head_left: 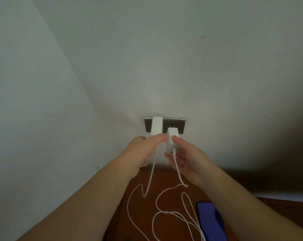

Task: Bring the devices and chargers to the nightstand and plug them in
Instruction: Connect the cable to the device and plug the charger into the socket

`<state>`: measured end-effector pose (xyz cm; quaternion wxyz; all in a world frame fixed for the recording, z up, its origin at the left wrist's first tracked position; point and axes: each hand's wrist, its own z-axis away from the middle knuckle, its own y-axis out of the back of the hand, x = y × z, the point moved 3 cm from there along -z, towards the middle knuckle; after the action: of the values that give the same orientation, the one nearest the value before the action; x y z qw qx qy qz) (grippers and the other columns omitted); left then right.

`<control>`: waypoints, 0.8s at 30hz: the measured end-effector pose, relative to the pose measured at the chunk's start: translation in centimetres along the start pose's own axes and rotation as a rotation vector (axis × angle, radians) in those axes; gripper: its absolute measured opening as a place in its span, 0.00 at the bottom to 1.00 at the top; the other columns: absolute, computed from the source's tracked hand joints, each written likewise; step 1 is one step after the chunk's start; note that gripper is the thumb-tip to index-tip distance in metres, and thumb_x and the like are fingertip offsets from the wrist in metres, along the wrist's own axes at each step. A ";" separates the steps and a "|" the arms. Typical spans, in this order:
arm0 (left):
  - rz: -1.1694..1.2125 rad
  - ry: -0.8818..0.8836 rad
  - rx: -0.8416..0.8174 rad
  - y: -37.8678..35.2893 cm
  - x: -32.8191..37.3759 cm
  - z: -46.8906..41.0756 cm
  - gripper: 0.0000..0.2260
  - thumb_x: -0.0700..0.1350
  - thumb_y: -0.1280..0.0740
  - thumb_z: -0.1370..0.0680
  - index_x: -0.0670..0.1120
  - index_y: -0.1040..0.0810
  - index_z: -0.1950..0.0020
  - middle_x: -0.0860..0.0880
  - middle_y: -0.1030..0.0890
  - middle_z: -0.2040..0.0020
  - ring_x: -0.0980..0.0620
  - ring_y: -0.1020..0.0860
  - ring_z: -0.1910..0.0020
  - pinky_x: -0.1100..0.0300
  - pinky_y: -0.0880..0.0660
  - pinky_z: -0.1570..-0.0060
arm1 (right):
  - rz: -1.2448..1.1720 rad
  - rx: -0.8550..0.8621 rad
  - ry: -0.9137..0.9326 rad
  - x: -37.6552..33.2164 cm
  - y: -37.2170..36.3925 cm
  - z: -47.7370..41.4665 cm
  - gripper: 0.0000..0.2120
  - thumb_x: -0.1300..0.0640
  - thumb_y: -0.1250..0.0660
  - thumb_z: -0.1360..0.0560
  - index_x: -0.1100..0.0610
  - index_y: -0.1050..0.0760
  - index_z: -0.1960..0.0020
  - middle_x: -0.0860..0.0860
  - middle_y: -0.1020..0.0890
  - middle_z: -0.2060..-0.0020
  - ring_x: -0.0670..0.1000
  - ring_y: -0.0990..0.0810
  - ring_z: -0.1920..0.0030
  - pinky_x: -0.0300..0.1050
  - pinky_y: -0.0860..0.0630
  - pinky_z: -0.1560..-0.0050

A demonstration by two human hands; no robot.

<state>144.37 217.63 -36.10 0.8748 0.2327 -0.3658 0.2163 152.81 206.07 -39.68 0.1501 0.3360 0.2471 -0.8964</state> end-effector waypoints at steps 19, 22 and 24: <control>0.214 -0.029 -0.220 -1.0 -1.3 -2.5 0.18 0.52 0.25 0.29 0.46 0.21 0.44 0.47 0.14 0.53 0.50 0.16 0.53 0.54 0.22 0.52 | 0.241 0.153 0.076 0.0 -1.1 -0.5 0.19 0.43 0.32 0.26 0.55 0.22 0.42 0.52 0.18 0.46 0.53 0.21 0.43 0.49 0.28 0.41; 0.231 -0.049 -0.230 -1.4 -1.2 -2.4 0.17 0.52 0.25 0.29 0.46 0.21 0.45 0.48 0.13 0.56 0.51 0.16 0.55 0.54 0.21 0.50 | 0.229 0.157 0.060 -0.5 -0.9 -0.4 0.19 0.43 0.31 0.26 0.56 0.22 0.44 0.54 0.17 0.48 0.55 0.20 0.45 0.47 0.26 0.47; 0.234 -0.064 -0.210 -1.6 -1.2 -2.4 0.17 0.52 0.26 0.28 0.46 0.23 0.44 0.48 0.13 0.56 0.52 0.15 0.56 0.55 0.21 0.51 | 0.226 0.171 0.058 -0.6 -0.9 -0.6 0.20 0.43 0.30 0.27 0.57 0.22 0.43 0.55 0.17 0.47 0.55 0.20 0.45 0.48 0.25 0.46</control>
<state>145.79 217.46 -38.85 0.8510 0.1027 -0.4388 0.2698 153.16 207.19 -39.36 0.2140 0.3989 0.1347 -0.8814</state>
